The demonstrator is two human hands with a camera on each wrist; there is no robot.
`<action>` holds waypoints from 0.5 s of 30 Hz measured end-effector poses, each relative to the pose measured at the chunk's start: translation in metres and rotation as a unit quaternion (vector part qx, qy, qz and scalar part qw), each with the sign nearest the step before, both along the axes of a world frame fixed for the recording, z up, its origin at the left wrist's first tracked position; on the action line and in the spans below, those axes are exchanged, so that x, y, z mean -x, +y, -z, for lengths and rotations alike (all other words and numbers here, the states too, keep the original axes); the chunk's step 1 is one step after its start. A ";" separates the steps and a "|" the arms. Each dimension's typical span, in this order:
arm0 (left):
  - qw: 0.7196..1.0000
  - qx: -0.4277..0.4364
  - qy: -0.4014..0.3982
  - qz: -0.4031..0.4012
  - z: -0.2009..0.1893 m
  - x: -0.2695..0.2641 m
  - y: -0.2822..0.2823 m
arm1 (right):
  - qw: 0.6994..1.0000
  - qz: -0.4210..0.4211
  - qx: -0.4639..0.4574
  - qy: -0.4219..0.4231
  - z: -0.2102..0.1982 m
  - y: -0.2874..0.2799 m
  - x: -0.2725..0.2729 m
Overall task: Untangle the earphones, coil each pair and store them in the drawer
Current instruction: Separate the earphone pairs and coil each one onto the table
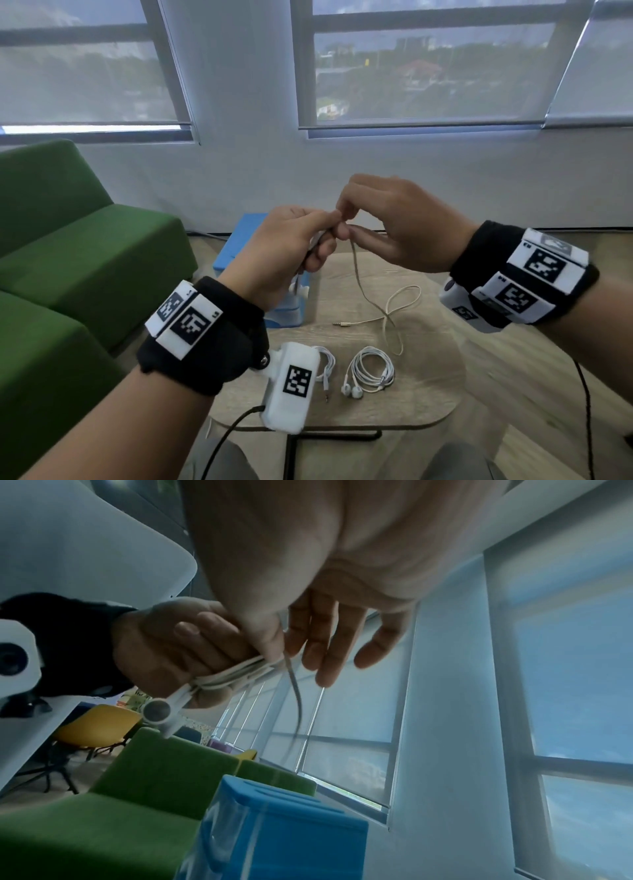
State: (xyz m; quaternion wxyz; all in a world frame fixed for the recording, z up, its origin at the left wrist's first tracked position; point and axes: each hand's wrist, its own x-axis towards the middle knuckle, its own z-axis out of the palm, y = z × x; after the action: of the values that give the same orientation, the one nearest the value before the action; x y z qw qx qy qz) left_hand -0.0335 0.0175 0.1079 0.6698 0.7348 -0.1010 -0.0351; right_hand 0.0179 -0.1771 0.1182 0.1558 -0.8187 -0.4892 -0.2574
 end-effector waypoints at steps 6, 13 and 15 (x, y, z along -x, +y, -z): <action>0.998 0.049 -0.046 0.002 -0.021 0.000 0.000 | 0.996 0.031 -0.088 -0.017 0.002 0.006 -0.007; 0.968 0.222 -0.114 0.025 -0.071 0.015 0.017 | 0.985 0.144 -0.072 0.068 0.012 -0.022 -0.048; 0.963 0.230 -0.140 0.029 -0.081 0.020 0.021 | 0.975 0.193 -0.055 0.097 0.017 -0.033 -0.059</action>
State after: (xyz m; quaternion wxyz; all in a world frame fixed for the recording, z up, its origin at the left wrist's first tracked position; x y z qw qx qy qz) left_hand -0.0535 0.0385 0.1887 0.7989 0.5549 -0.2204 0.0726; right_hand 0.0774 -0.2099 0.1015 0.1952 -0.9089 -0.2891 -0.2284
